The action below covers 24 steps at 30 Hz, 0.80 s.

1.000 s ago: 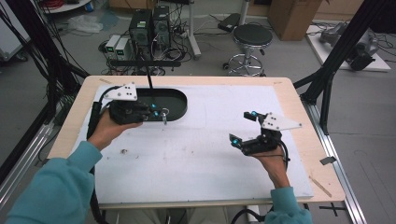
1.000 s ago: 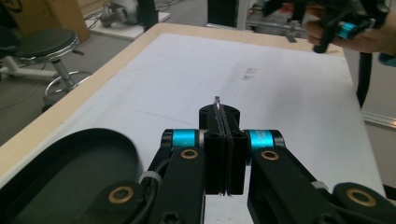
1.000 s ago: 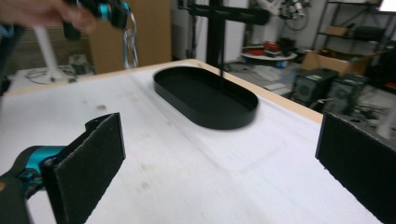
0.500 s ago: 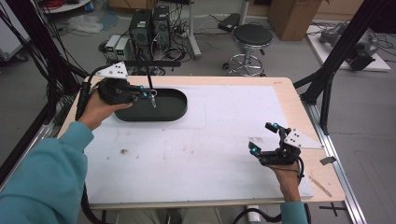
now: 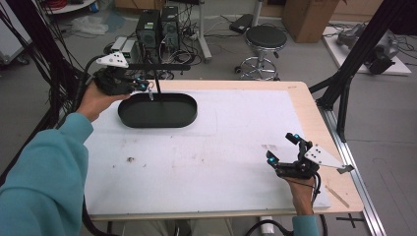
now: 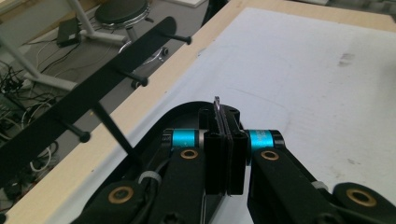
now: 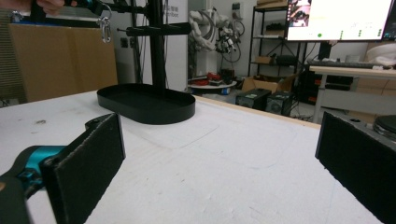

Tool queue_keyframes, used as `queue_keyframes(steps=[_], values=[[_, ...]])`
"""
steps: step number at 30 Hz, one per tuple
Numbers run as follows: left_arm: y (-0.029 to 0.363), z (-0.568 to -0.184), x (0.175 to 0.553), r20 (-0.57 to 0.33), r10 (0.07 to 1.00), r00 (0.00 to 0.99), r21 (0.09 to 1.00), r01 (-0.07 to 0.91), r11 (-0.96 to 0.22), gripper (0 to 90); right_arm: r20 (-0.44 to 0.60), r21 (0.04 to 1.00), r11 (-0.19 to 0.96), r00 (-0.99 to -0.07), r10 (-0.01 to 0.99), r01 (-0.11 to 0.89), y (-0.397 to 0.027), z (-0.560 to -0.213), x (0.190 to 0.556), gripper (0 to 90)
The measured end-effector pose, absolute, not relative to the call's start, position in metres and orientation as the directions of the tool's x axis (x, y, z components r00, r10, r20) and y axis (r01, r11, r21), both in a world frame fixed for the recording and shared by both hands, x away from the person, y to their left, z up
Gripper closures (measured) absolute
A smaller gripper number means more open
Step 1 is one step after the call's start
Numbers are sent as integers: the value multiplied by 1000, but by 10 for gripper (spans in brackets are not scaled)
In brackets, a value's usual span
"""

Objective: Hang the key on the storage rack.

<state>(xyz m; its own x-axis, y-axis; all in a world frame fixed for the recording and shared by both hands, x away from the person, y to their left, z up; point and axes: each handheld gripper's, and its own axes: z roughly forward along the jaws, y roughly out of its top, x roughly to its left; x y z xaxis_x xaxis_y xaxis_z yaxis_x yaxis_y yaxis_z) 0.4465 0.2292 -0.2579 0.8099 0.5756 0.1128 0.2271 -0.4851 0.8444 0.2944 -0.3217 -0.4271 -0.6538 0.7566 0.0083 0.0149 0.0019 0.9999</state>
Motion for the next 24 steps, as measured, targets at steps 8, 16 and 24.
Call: queue_keyframes(steps=[8,16,24], values=[[239,-256,467,115,618,778,828,268,-492,886,-7,1000,23,-651,759,16,-317,-436,294,6],[240,-260,484,118,649,752,806,310,-505,886,0,1000,17,-646,764,20,-318,-444,291,6],[242,-262,490,116,673,731,796,337,-503,886,6,1000,15,-640,768,27,-320,-448,290,6]])
